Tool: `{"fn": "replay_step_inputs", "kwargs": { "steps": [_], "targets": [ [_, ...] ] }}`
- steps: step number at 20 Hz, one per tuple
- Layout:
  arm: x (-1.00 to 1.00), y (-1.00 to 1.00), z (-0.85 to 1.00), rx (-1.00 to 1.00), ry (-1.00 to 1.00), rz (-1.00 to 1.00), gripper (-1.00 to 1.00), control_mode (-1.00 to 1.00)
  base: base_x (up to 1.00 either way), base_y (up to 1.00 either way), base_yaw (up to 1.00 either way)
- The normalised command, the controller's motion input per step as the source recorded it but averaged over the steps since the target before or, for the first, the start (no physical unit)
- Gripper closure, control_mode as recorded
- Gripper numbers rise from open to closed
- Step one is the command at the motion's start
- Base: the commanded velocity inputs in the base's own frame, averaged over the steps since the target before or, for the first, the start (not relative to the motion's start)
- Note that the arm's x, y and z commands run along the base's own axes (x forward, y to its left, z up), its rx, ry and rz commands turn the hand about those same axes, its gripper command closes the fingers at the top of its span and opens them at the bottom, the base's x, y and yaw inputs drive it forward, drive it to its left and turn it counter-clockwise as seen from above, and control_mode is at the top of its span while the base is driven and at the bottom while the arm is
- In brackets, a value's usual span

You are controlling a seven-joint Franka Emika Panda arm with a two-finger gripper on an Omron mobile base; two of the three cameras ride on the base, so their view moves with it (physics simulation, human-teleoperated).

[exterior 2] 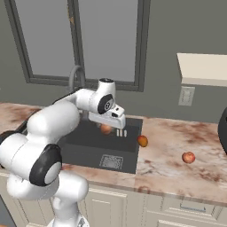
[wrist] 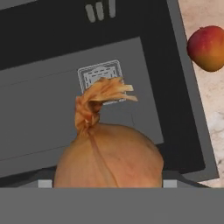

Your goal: There is a mixed pile of frozen fruits and vegetables on the counter. Locate all the frozen vegetables and place the items in a bowl on the counter. Take all the frozen fruits and defrost them in a running sink.

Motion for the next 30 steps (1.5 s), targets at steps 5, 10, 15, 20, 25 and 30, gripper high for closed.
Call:
{"fn": "replay_step_inputs", "kwargs": {
  "steps": [5,10,15,20,25,30],
  "targets": [
    [-0.34,0.78,0.3,-0.07,-0.18,0.05,1.0,-1.0,0.0,0.0,0.0],
    [-0.33,0.76,0.25,-0.06,-0.17,0.05,1.0,-1.0,0.0,0.0,0.0],
    [-0.3,0.75,0.22,-0.05,-0.16,0.05,1.0,-1.0,0.0,0.0,0.0],
    [-0.15,0.79,0.22,-0.02,-0.11,0.02,1.0,-1.0,0.0,0.0,0.0],
    [0.0,0.59,0.17,0.12,-0.02,-0.04,1.0,-1.0,0.0,0.0,0.0],
    [-0.01,0.78,0.16,0.14,0.07,0.06,1.0,-1.0,0.0,0.0,0.0]
  ]
}}
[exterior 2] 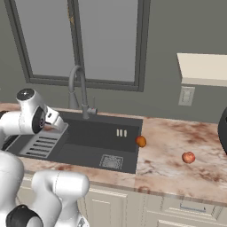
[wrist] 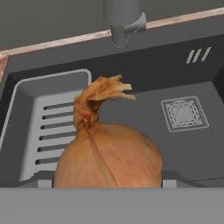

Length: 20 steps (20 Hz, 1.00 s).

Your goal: There is a mixed pile of frozen fruits and vegetables on the counter. Locate all the frozen vegetables and place the items in a bowl on the counter. Take all the frozen fruits and defrost them in a running sink.

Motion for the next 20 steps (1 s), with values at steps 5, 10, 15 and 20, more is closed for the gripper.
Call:
{"fn": "replay_step_inputs", "kwargs": {
  "steps": [5,10,15,20],
  "targets": [
    [0.0,0.93,0.12,0.02,0.15,0.14,1.0,-1.0,0.0,0.0,0.0],
    [0.13,0.9,0.14,-0.03,0.15,0.1,1.0,-1.0,0.0,0.0,0.0],
    [0.17,0.9,0.18,0.0,0.11,0.14,1.0,-1.0,0.0,0.0,0.0],
    [0.07,0.84,0.27,0.01,0.09,0.12,1.0,-1.0,0.0,0.0,0.0]
  ]
}}
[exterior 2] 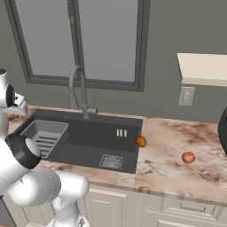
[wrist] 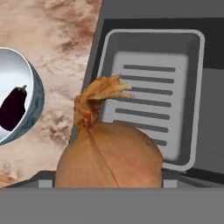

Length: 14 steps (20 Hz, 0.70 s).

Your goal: There is a mixed pile of frozen fruits and vegetables on the counter. Locate all the frozen vegetables and place the items in a bowl on the counter. Take all the frozen fruits and defrost them in a running sink.

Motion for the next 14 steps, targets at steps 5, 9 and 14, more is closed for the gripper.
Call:
{"fn": "replay_step_inputs", "kwargs": {
  "steps": [5,9,14],
  "targets": [
    [0.01,0.86,0.02,0.0,0.04,0.13,1.0,-1.0,0.0,0.0,0.0],
    [0.06,0.94,0.0,-0.03,0.08,0.1,1.0,-1.0,0.0,0.0,0.0],
    [0.18,0.83,-0.08,-0.06,0.06,0.07,1.0,-1.0,0.0,0.0,0.0]
  ]
}}
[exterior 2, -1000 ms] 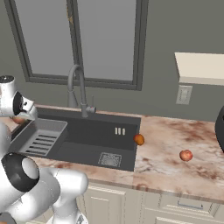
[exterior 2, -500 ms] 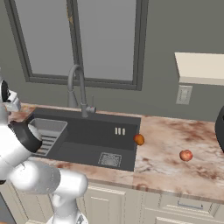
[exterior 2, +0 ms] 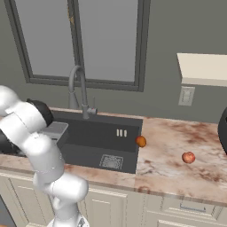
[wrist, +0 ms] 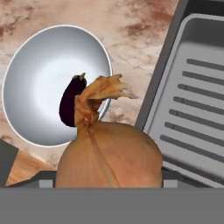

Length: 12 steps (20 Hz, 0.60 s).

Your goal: There is a mixed pile of frozen fruits and vegetables on the counter. Locate all the frozen vegetables and place the items in a bowl on the counter. Take all the frozen fruits and defrost them in a running sink.

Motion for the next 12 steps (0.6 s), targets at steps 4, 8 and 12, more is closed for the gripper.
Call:
{"fn": "replay_step_inputs", "kwargs": {
  "steps": [4,8,12],
  "targets": [
    [0.18,0.66,-0.07,0.0,0.0,0.05,1.0,-1.0,0.0,0.0,0.0],
    [0.08,0.51,0.0,-0.05,-0.01,0.01,1.0,-1.0,0.0,0.0,0.0],
    [0.08,0.39,-0.02,-0.1,-0.07,-0.02,1.0,-1.0,0.0,0.0,0.0]
  ]
}}
